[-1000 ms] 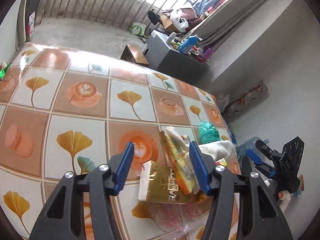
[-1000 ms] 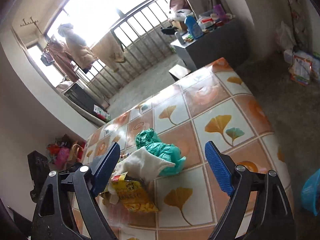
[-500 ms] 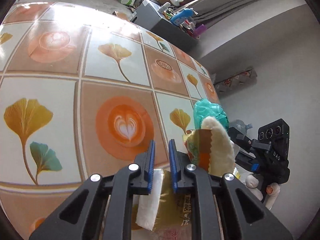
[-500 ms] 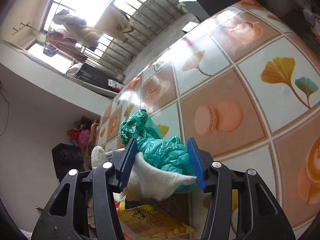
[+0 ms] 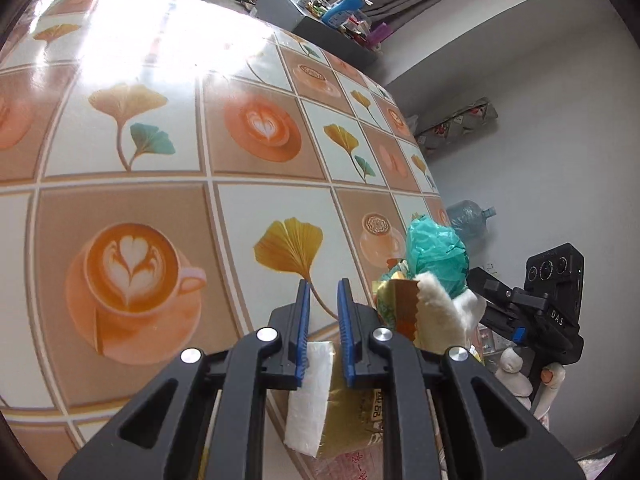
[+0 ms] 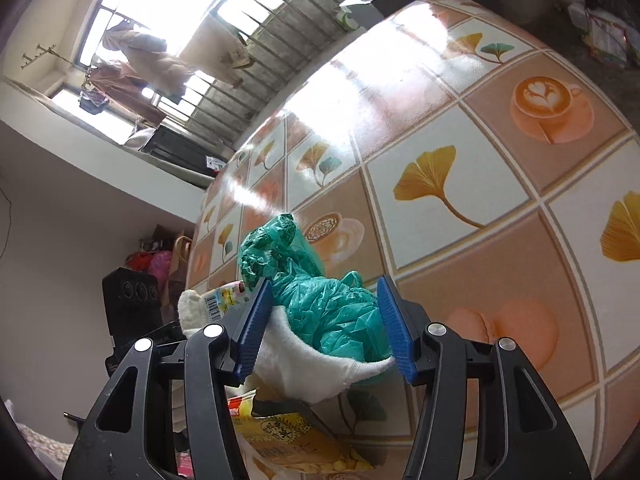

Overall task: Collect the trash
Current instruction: 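Grasp the white glove with the left tool while the right tool reaches the yellow snack box, then grasp the yellow snack box with the right tool while the left tool holds the glove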

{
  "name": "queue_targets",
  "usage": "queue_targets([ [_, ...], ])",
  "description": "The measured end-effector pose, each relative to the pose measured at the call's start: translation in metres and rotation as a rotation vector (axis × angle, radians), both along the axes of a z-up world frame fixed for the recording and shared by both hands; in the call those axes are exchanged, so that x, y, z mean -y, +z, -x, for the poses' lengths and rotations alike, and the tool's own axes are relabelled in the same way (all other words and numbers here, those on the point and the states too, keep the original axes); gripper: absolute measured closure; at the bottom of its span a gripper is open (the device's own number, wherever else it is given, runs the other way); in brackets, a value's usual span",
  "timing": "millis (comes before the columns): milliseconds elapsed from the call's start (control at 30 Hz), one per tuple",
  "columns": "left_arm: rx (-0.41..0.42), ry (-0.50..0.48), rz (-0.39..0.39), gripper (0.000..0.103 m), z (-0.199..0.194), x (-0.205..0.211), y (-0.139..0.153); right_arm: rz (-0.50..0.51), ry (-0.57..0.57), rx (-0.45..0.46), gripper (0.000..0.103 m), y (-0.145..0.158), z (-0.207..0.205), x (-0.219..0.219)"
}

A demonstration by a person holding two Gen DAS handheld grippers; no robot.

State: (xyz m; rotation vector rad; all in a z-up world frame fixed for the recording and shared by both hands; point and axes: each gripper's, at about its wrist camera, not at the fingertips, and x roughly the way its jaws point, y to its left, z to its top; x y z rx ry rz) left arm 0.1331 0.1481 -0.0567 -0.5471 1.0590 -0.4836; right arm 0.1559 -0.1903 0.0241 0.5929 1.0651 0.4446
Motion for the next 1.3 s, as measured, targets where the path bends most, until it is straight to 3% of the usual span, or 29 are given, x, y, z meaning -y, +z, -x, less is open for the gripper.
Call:
queue_targets([
  [167, 0.138, 0.103, -0.016, 0.084, 0.019, -0.027, 0.034, -0.005, -0.068, 0.105, 0.037, 0.032, 0.019, 0.02],
  [267, 0.203, 0.097, 0.003, 0.084, 0.03, -0.034, 0.053, -0.008, -0.061, 0.153, 0.037, 0.04, 0.048, 0.03],
  [433, 0.288, -0.036, 0.034, 0.084, 0.043, -0.012, 0.075, 0.05, 0.052, 0.142, 0.037, 0.025, 0.082, 0.006],
  [600, 0.289, -0.18, 0.017, 0.084, 0.052, 0.031, 0.071, 0.101, 0.109, 0.088, 0.037, -0.005, 0.086, -0.01],
  [733, 0.314, -0.313, 0.014, 0.084, 0.07, 0.056, 0.07, 0.066, 0.133, 0.08, 0.037, -0.015, 0.077, -0.013],
  [833, 0.312, -0.342, -0.022, 0.084, 0.073, 0.069, 0.065, 0.031, 0.171, 0.071, 0.038, -0.025, 0.065, -0.015],
  [1033, 0.257, -0.323, -0.047, 0.084, 0.065, 0.075, 0.05, -0.037, 0.248, 0.051, 0.059, -0.034, 0.055, -0.02],
  [1300, 0.237, -0.359, -0.098, 0.085, 0.065, 0.09, 0.037, -0.079, 0.277, 0.044, 0.087, -0.037, 0.074, -0.019],
])
